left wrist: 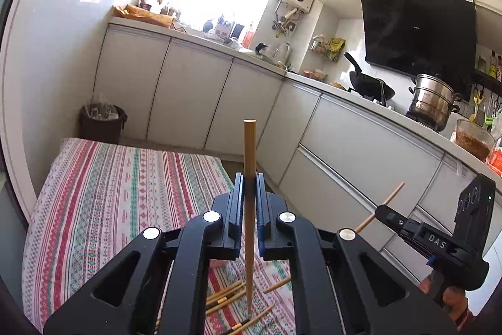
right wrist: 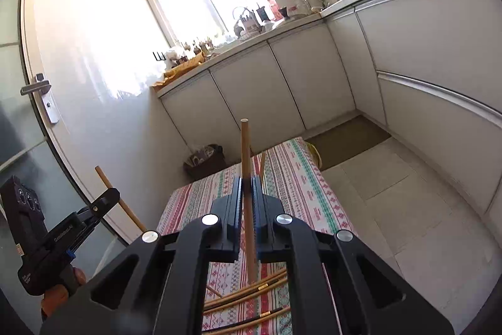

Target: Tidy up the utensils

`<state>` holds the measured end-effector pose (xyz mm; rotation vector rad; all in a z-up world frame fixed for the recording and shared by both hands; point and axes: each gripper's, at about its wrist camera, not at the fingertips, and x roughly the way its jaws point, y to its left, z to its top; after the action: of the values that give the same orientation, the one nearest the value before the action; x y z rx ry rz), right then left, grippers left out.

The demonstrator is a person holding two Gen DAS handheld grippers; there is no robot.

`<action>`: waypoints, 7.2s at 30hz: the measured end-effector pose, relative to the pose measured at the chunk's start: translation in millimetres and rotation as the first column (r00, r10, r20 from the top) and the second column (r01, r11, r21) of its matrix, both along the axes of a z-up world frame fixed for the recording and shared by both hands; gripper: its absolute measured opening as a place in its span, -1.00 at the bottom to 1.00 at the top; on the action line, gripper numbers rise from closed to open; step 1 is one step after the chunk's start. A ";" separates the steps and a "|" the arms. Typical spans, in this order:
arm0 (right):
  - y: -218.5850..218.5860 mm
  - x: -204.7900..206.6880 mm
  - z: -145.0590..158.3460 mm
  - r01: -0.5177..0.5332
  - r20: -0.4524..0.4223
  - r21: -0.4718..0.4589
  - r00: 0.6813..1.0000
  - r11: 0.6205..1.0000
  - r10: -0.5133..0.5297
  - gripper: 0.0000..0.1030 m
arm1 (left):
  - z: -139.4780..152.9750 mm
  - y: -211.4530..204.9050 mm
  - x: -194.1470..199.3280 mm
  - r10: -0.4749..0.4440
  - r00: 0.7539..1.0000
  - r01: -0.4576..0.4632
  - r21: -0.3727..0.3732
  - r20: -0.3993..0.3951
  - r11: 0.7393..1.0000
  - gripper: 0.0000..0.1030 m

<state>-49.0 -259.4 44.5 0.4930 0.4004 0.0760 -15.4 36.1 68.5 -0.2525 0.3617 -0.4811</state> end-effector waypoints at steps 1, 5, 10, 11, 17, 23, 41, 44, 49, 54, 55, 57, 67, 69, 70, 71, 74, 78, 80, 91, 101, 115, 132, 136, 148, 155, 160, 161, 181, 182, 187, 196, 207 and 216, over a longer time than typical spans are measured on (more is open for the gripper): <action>-4.5 1.9 5.3 0.007 0.019 0.005 1.000 1.000 -0.008 -0.88 | 7.9 -4.9 5.3 0.013 1.000 -0.013 0.004 0.018 1.000 -0.88; -24.4 18.3 20.0 0.032 0.079 0.043 0.996 0.999 -0.036 -0.88 | 29.9 -23.5 25.2 0.071 0.993 -0.072 0.014 0.094 0.997 -0.88; -41.1 43.0 24.3 0.040 0.108 0.076 0.993 0.996 -0.048 -0.88 | 28.4 -42.7 65.9 0.161 0.980 -0.167 0.046 0.115 0.985 -0.88; -42.7 48.3 23.3 0.040 0.110 0.078 0.993 0.996 -0.049 -0.88 | 24.5 -45.5 74.1 0.178 0.977 -0.186 0.061 0.115 0.981 -0.88; -42.8 79.1 5.1 0.034 0.074 0.085 0.996 0.996 -0.040 -0.88 | -20.5 -66.0 115.9 0.261 0.964 -0.267 0.157 0.059 0.951 -0.69; -30.4 95.9 -2.7 0.020 0.056 0.056 0.998 0.998 -0.023 -0.88 | -17.4 -46.3 88.2 0.288 0.956 -0.293 0.108 0.060 0.950 -0.29; 48.5 145.4 -34.9 -0.066 0.049 -0.127 0.996 0.990 0.072 -0.85 | 22.9 58.6 15.6 0.423 0.897 -0.420 -0.052 0.125 0.906 0.06; 51.1 144.6 -37.8 -0.060 0.036 -0.128 0.997 0.990 0.065 -0.67 | 20.7 64.2 16.2 0.429 0.896 -0.427 -0.043 0.114 0.903 0.07; 41.7 129.6 -28.4 -0.023 0.073 -0.089 0.997 0.996 0.030 -0.20 | 17.7 63.2 20.2 0.421 0.902 -0.420 -0.034 0.090 0.907 0.15; 27.8 118.8 -26.2 0.003 0.067 -0.058 0.998 0.998 0.001 0.19 | 15.7 54.7 20.4 0.394 0.915 -0.394 -0.014 0.086 0.919 0.24; 24.1 115.5 -26.6 0.013 0.068 -0.048 0.998 0.999 -0.010 0.45 | 15.1 51.6 20.0 0.385 0.918 -0.386 -0.006 0.088 0.922 0.30; 15.4 107.0 -27.5 0.034 0.077 -0.022 0.997 0.999 -0.032 0.77 | 12.9 45.0 19.5 0.362 0.928 -0.365 0.013 0.091 0.931 0.49; -8.8 91.9 -33.5 0.024 -0.015 -0.065 1.000 0.998 -0.025 0.87 | -6.0 16.6 18.8 0.270 0.960 -0.276 0.088 0.068 0.957 0.86; -10.5 86.9 -34.2 0.016 -0.028 -0.069 0.999 0.997 -0.018 0.87 | -9.8 11.2 18.7 0.253 0.966 -0.258 0.113 0.061 0.959 0.86; -11.2 84.0 -34.2 0.013 -0.033 -0.072 0.999 0.997 -0.015 0.87 | -12.1 8.6 17.9 0.244 0.968 -0.249 0.127 0.058 0.960 0.86; -12.0 80.2 -34.6 0.010 -0.036 -0.074 0.999 0.997 -0.013 0.87 | -14.0 5.2 17.4 0.232 0.971 -0.238 0.142 0.056 0.961 0.86; -15.3 66.1 -39.6 0.006 -0.059 -0.071 0.998 0.997 -0.010 0.87 | -21.2 -4.8 15.7 0.181 0.983 -0.185 0.188 0.041 0.964 0.86; -26.2 45.0 -51.6 0.013 -0.120 -0.050 0.993 0.999 -0.019 0.87 | -49.9 -26.5 25.0 0.004 0.992 0.033 0.293 -0.123 0.955 0.86; -36.9 36.4 -62.3 0.030 -0.174 -0.008 0.984 1.000 -0.031 0.87 | -77.5 -46.4 34.3 -0.107 0.952 0.211 0.363 -0.286 0.908 0.86; -93.3 34.8 -100.4 0.163 -0.333 0.247 0.940 0.955 -0.074 0.87 | -198.8 -156.9 26.4 -0.238 0.707 0.700 0.612 -0.665 0.368 0.86; -110.5 39.9 -116.8 0.192 -0.400 0.344 0.915 0.919 -0.041 0.87 | -225.0 -182.1 51.4 -0.254 0.557 0.825 0.493 -0.791 0.276 0.27; -117.8 43.0 -124.5 0.192 -0.433 0.399 0.901 0.897 0.000 0.87 | -238.5 -206.7 116.4 -0.170 0.568 0.810 0.511 -0.805 0.289 -0.13; -80.1 63.3 -169.2 0.159 -0.649 0.279 0.758 0.947 0.064 0.86 | -203.3 -140.9 100.4 -0.122 0.786 0.534 0.565 -0.606 0.630 -0.85; -46.3 76.4 -192.1 0.090 -0.707 0.295 0.691 0.951 0.154 0.52 | -146.7 -99.2 62.7 -0.163 0.863 0.429 0.525 -0.477 0.735 -0.86; 28.5 115.0 -229.4 0.097 -0.861 0.108 0.507 0.989 0.044 -0.29 | -54.9 -3.7 -7.4 -0.144 0.971 0.202 0.331 -0.189 0.922 -0.86; 56.6 130.0 -232.1 0.130 -0.867 -0.026 0.490 0.991 -0.087 -0.37 | -34.4 20.4 -23.0 -0.144 0.983 0.169 0.258 -0.113 0.951 -0.87; 52.1 115.2 -241.6 0.157 -0.822 0.069 0.569 0.985 -0.033 -0.85 | -28.4 31.6 -27.3 -0.123 0.987 0.144 0.228 -0.106 0.963 -0.87; 51.5 111.3 -242.4 0.154 -0.812 0.078 0.583 0.985 -0.027 -0.85 | -29.0 31.5 -27.5 -0.121 0.987 0.143 0.232 -0.109 0.962 -0.87; 19.5 81.7 -228.0 0.032 -0.851 0.040 0.525 0.999 0.018 -0.89 | -176.8 -50.8 52.0 -0.158 0.707 0.457 0.275 -0.689 0.846 -0.27; 19.5 82.2 -232.8 0.030 -0.858 0.036 0.514 0.999 0.016 -0.89 | -180.1 -57.2 53.9 -0.152 0.702 0.465 0.287 -0.696 0.837 -0.27; 28.6 81.8 -234.2 -0.024 -0.850 -0.026 0.526 0.999 -0.009 -0.88 | -200.0 -78.9 67.7 -0.111 0.670 0.500 0.337 -0.734 0.798 -0.27; 38.4 72.4 -233.0 -0.073 -0.810 -0.052 0.586 0.996 0.001 -0.87 | -232.0 -86.0 79.9 -0.012 0.642 0.504 0.411 -0.766 0.759 -0.27; 25.5 32.4 -207.9 -0.076 -0.642 0.162 0.749 0.984 0.163 -0.89 | -198.0 -66.0 58.2 -0.044 0.794 0.358 0.409 -0.606 0.839 -0.90; 50.3 -18.7 -114.6 -0.201 -0.384 -0.014 0.906 0.979 0.180 -0.89 | -106.2 -29.3 1.8 -0.153 0.928 0.259 0.296 -0.340 0.919 -0.90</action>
<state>-67.7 -209.0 -70.1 0.4136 0.8324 0.1599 -13.6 6.8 -37.7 0.0481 0.7778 -0.5820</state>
